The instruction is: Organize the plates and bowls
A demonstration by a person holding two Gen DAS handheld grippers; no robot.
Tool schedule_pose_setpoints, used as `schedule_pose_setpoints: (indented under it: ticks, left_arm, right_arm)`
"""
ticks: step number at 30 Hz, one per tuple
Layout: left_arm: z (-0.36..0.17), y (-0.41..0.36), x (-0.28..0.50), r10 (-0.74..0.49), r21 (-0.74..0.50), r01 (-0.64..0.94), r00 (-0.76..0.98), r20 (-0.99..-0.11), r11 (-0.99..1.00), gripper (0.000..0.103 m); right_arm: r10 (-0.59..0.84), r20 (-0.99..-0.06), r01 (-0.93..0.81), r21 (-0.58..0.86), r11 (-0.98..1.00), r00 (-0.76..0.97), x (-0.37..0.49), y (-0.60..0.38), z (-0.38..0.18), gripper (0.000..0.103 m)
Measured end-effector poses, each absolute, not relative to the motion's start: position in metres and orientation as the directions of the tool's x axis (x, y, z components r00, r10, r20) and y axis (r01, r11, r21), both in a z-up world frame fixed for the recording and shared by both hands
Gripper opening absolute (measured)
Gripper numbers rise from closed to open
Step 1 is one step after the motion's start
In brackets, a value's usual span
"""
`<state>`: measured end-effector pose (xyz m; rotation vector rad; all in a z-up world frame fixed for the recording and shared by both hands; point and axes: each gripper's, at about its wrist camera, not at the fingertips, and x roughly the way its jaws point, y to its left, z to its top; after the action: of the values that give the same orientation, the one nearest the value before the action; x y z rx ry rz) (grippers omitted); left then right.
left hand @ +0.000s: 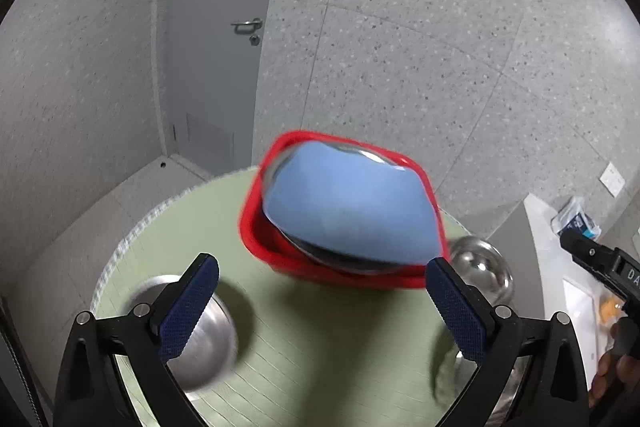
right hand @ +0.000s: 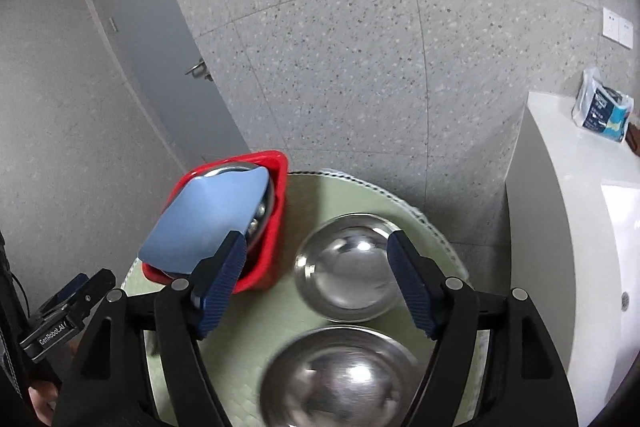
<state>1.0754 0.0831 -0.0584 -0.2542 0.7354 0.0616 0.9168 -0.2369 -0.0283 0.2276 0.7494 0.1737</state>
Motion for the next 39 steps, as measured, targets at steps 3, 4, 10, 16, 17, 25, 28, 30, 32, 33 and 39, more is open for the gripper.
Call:
schedule_pose_setpoints:
  ticks: [3,4,10,16,17,25,28,30,32,33,39]
  left_arm:
    - [-0.063,0.052,1.069,-0.025,-0.205,-0.159,0.727,-0.686,0.966,0.102]
    - [-0.061,0.043,1.070,-0.015,-0.197,-0.167,0.725,-0.688,0.966,0.102]
    - [-0.064,-0.012,1.083,-0.034,-0.181,-0.141,0.692,-0.722,0.973,0.102]
    - [-0.075,-0.049,1.126,-0.074,-0.140,-0.057,0.623,-0.779,0.989,0.101]
    - [-0.078,-0.055,1.132,-0.086,-0.143,-0.047,0.605,-0.791,0.989,0.098]
    - [-0.103,-0.074,1.187,-0.071,-0.105,-0.039,0.512,-0.856,0.994,0.086]
    - [-0.112,-0.077,1.203,-0.078,-0.113,-0.045,0.481,-0.873,0.993,0.079]
    - [-0.118,-0.079,1.213,-0.064,-0.094,-0.041,0.464,-0.883,0.995,0.071]
    - [-0.124,-0.083,1.220,-0.068,-0.091,-0.030,0.450,-0.890,0.995,0.062]
    - [-0.127,-0.085,1.225,-0.061,-0.083,-0.029,0.442,-0.895,0.996,0.057]
    - [-0.148,-0.100,1.253,-0.058,-0.059,0.011,0.390,-0.919,0.998,0.022]
  right_arm:
    - [0.268,-0.668,-0.109,0.270,0.957,0.694,0.922,-0.252,-0.036,0.075]
    - [0.274,-0.673,-0.117,0.270,0.956,0.687,0.923,-0.257,-0.040,0.075]
    - [0.325,-0.705,-0.141,0.308,0.941,0.630,0.938,-0.289,-0.065,0.075]
    - [0.358,-0.742,-0.126,0.351,0.928,0.567,0.954,-0.308,-0.095,0.075]
    - [0.361,-0.746,-0.124,0.355,0.927,0.559,0.956,-0.309,-0.099,0.075]
    - [0.416,-0.776,-0.106,0.418,0.902,0.474,0.979,-0.317,-0.141,0.073]
    - [0.438,-0.777,-0.109,0.439,0.892,0.451,0.985,-0.318,-0.149,0.068]
    - [0.455,-0.780,-0.117,0.451,0.885,0.430,0.990,-0.316,-0.154,0.059]
    - [0.473,-0.783,-0.125,0.465,0.877,0.404,0.995,-0.314,-0.162,0.051]
    - [0.477,-0.785,-0.127,0.468,0.875,0.396,0.996,-0.313,-0.164,0.047]
    - [0.518,-0.779,-0.146,0.501,0.853,0.353,1.002,-0.308,-0.178,0.033]
